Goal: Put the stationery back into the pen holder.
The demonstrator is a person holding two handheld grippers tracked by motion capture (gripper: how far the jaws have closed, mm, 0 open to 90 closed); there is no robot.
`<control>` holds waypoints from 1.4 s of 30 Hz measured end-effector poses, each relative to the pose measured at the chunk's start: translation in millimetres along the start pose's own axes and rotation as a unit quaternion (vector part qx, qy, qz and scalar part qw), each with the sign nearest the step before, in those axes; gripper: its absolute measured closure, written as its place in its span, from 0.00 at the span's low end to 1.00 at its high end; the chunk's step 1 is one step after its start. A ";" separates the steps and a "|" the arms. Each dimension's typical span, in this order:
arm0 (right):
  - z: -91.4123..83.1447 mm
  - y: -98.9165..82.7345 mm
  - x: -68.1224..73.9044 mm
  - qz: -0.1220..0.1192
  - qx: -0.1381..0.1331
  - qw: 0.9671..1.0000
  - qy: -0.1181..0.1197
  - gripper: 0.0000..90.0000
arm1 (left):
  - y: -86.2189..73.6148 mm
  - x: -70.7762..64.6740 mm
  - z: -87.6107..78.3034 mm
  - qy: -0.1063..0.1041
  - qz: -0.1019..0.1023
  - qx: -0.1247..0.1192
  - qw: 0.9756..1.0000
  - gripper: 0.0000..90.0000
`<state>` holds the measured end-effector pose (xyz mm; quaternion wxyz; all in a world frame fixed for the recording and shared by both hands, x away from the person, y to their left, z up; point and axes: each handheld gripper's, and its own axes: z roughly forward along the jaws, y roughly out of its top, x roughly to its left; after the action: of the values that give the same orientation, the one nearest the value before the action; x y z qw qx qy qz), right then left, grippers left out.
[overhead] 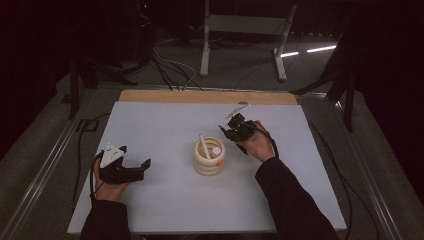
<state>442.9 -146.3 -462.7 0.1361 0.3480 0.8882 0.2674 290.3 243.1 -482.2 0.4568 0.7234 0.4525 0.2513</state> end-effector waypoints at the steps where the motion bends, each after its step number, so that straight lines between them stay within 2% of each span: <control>1: -0.9 0.1 -0.1 0.001 -0.003 1.000 -0.001 0.89 | 0.0 0.0 0.0 0.000 0.000 0.000 1.000 0.01; 11: -9.4 -0.6 -2.7 0.015 -0.023 1.000 0.004 0.89 | -0.1 0.0 0.1 0.000 0.000 0.000 1.000 0.01; 15: -10.9 -0.9 -2.1 0.013 -0.027 1.000 0.005 0.89 | -0.1 -0.1 0.1 0.000 0.000 0.000 1.000 0.01; 20: -16.7 -0.1 -2.6 0.019 -0.043 0.999 0.003 0.89 | 0.0 0.2 -0.4 0.000 -0.001 0.000 1.000 0.01; 28: -27.5 0.0 -5.7 0.041 -0.076 0.996 0.005 0.89 | 0.1 -0.2 -0.3 0.000 -0.001 -0.001 1.000 0.01; 42: -37.5 0.4 -5.1 0.040 -0.109 0.993 0.003 0.89 | 0.1 -0.2 -0.3 0.001 0.000 -0.001 1.000 0.01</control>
<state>430.7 -163.8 -431.5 0.1594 0.3658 0.8395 0.3689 290.0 243.0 -482.0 0.4574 0.7226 0.4528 0.2520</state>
